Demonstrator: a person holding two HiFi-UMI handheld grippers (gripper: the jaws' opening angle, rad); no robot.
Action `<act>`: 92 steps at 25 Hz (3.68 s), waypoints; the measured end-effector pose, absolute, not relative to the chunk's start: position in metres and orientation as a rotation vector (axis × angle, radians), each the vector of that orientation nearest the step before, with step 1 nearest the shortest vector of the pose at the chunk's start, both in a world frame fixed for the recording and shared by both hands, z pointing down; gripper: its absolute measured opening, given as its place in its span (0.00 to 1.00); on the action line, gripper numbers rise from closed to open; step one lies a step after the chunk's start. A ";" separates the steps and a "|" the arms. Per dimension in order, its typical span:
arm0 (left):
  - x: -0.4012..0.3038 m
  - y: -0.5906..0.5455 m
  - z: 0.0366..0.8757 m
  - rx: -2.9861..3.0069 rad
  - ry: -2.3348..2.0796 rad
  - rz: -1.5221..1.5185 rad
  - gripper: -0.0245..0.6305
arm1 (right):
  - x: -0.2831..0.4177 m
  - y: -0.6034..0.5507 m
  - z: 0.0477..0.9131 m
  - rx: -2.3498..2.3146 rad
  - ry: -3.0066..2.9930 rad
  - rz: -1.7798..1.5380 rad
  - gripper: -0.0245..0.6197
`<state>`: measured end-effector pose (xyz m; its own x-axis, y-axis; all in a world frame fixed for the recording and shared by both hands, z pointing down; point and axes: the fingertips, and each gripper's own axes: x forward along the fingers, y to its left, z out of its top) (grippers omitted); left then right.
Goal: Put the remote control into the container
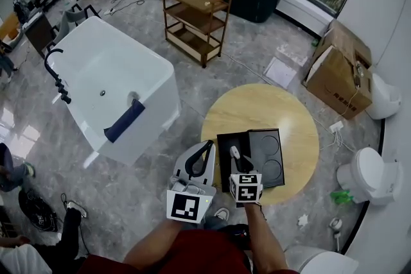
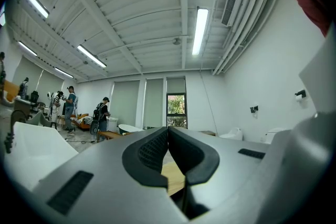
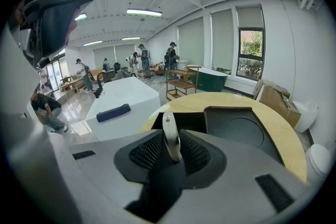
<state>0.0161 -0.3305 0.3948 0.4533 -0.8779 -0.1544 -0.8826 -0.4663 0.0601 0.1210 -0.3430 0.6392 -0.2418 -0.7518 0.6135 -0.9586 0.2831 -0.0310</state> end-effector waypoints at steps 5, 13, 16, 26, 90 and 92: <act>0.018 -0.330 0.395 -2.658 1.604 0.249 0.06 | 0.122 -0.340 0.643 1.523 -2.068 0.583 0.19; 0.016 -0.330 0.396 -2.657 1.613 0.246 0.06 | 0.121 -0.336 0.639 1.532 -2.103 0.591 0.21; 0.017 -0.330 0.395 -2.657 1.612 0.251 0.06 | 0.120 -0.336 0.633 1.537 -2.126 0.588 0.22; 0.017 -0.327 0.393 -2.664 1.599 0.262 0.06 | 0.117 -0.333 0.624 1.555 -2.167 0.575 0.23; 0.020 -0.327 0.391 -2.652 1.572 0.261 0.06 | 0.144 -0.298 0.380 1.971 -2.528 -0.118 0.24; 0.021 -0.327 0.391 -2.652 1.569 0.262 0.06 | 0.144 -0.297 0.378 1.966 -2.535 -0.122 0.23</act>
<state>0.0212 -0.3272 0.3908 0.4710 -0.8656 -0.1698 -0.8739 -0.4841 0.0438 0.1438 -0.2971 0.3785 -0.2484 -0.9634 -0.1011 -0.9686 0.2479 0.0175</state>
